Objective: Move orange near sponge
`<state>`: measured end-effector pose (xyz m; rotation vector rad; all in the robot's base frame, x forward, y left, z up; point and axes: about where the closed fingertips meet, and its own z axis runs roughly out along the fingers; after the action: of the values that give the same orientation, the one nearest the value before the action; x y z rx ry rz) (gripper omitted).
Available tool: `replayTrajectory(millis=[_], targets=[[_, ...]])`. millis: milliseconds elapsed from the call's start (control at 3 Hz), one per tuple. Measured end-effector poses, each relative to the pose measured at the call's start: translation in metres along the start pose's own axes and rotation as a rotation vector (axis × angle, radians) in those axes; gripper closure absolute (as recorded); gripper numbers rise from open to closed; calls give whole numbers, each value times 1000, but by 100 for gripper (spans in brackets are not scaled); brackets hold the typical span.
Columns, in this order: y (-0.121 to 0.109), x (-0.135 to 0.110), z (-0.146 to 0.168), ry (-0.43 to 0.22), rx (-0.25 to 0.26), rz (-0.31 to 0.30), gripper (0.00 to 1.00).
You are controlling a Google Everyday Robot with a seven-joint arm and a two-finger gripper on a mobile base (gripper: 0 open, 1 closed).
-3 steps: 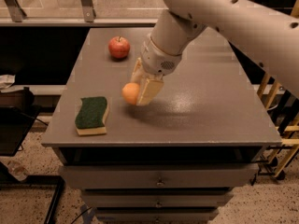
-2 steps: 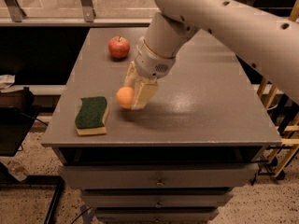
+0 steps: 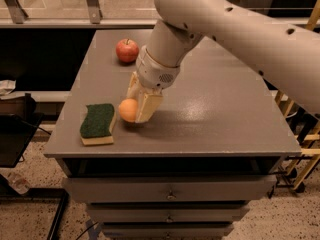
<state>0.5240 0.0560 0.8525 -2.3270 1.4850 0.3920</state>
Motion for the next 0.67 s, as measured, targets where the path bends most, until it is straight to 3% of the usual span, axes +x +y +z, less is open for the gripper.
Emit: replayTrajectory(millis=[333, 667], targets=[[1, 1, 7, -11, -10, 3, 100], [1, 0, 7, -10, -11, 1, 81]])
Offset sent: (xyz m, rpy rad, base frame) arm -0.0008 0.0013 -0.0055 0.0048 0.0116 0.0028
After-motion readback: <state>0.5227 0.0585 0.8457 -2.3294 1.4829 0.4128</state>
